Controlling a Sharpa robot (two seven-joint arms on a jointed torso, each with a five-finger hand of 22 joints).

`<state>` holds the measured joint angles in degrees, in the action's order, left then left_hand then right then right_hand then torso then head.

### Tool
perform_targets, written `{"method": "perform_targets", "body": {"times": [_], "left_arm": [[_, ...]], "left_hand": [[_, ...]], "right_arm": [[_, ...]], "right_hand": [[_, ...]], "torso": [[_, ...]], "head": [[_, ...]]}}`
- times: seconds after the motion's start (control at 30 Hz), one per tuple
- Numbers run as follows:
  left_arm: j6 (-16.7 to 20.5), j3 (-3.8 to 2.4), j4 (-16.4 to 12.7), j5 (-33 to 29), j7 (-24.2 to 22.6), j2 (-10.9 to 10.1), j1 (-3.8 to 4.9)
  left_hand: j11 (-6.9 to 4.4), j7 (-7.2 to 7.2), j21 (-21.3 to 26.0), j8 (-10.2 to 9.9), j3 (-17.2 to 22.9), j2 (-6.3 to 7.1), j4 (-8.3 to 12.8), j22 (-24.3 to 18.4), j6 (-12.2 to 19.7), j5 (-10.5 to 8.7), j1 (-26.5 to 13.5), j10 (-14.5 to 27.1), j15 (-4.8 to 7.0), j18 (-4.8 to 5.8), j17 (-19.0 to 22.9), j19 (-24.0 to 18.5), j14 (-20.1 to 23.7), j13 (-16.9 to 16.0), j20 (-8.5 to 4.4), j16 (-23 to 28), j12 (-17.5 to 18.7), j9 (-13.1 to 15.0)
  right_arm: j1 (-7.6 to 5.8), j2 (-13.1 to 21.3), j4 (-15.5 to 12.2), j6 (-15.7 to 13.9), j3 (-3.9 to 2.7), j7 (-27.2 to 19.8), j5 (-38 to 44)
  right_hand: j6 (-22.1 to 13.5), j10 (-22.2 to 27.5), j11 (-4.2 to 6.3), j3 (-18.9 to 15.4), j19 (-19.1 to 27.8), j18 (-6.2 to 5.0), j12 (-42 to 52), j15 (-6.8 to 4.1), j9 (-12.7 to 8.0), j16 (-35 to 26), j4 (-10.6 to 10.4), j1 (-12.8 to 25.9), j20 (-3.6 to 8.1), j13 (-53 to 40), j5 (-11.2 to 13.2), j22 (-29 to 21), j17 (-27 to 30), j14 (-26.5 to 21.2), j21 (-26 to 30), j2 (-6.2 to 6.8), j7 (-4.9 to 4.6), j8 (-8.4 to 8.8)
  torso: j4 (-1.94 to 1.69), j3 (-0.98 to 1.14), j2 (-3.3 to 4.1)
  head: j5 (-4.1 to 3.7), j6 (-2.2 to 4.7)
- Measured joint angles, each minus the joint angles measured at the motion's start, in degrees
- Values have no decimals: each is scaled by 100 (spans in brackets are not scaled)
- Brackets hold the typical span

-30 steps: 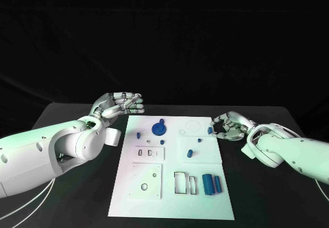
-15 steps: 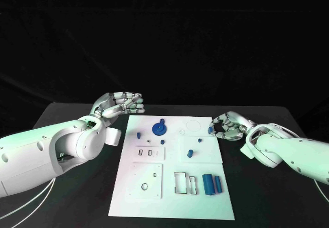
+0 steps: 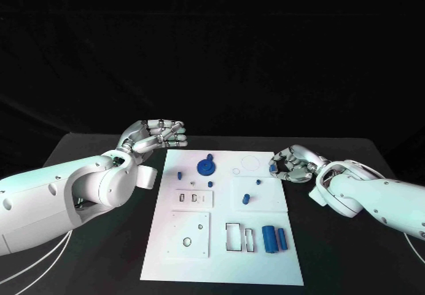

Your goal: Assemble the parts on the task board

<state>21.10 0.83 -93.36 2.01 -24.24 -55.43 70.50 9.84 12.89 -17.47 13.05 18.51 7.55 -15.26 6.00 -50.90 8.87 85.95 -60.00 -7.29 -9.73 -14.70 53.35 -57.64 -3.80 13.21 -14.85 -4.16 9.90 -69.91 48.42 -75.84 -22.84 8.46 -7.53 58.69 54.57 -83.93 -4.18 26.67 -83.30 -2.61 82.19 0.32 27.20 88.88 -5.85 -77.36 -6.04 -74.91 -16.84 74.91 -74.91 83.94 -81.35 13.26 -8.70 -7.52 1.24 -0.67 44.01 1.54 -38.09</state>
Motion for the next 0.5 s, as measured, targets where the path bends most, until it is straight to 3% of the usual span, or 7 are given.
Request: {"method": "perform_targets", "body": {"times": [0.2, 0.5], "left_arm": [[0, 0, 0, 0, 1, -3, 0], [0, 0, 0, -1, 2, -5, 0]], "left_hand": [[0, 0, 0, 0, 0, 0, 0, 0, 0, 0, 0, 0, 0, 0, 0, 0, 0, 0, 0, 0, 0, 0], [0, 0, 0, 0, 0, 0, 0, 0, 0, 0, 0, 0, 0, 0, 1, 0, 0, 0, 0, 0, 0, 5]], "right_arm": [[0, -14, 8, 6, 0, 6, 22], [0, -20, 30, 6, 0, 21, 38]], "right_hand": [[1, 0, 0, 1, 0, 0, 0, 0, 0, 0, 1, 0, 0, 0, 1, 2, 0, 0, 2, 0, 0, -1], [227, -9, 51, 121, -32, 0, 23, -65, 55, 0, 73, 34, 32, 0, 59, 4, 0, 19, -63, -122, 83, -112]], "torso": [[-2, 0, 2], [3, 1, 2]], "head": [[0, 0], [3, -7]]}}
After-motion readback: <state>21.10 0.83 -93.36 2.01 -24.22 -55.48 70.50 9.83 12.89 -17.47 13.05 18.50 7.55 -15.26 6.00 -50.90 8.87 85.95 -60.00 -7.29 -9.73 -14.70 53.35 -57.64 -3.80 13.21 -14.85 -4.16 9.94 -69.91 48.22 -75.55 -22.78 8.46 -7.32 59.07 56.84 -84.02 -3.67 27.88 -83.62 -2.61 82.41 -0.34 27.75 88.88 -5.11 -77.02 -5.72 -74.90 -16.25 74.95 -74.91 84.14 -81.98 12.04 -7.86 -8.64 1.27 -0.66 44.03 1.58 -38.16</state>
